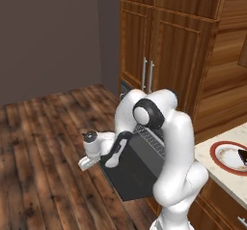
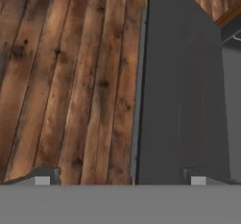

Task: Take the baked cake out of the oven and place it on the plate for cooling. Then close the oven door.

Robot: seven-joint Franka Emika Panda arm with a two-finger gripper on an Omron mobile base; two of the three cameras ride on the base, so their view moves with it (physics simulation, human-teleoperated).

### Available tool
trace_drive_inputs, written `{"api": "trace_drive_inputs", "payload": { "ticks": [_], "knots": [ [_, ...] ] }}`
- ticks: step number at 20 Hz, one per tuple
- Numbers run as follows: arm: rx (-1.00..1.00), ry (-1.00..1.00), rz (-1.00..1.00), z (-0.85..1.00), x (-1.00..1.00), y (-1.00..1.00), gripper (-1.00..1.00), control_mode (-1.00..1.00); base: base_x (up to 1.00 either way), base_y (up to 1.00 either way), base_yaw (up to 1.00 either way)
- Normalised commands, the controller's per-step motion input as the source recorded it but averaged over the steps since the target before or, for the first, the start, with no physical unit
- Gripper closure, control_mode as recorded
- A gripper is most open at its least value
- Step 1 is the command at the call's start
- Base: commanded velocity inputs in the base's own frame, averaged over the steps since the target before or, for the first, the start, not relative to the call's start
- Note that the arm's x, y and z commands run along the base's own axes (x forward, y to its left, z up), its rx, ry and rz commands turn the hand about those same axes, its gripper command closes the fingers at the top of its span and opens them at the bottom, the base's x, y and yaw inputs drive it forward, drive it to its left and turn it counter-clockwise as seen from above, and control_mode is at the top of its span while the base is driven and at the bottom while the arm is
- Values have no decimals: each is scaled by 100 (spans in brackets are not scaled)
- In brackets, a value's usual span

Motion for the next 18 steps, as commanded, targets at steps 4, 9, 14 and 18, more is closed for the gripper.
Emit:
{"api": "trace_drive_inputs", "payload": {
  "ticks": [4,9,14,18],
  "knots": [
    [-22,-29,-8,-30,0,35,-100,-100,0,0,0],
    [-21,-19,-7,-48,-6,28,-100,-100,0,0,0],
    [-16,-11,-8,-40,0,11,-100,-100,0,0,0],
    [-9,-2,-11,-3,0,14,-100,-100,0,0,0]
  ]
}}
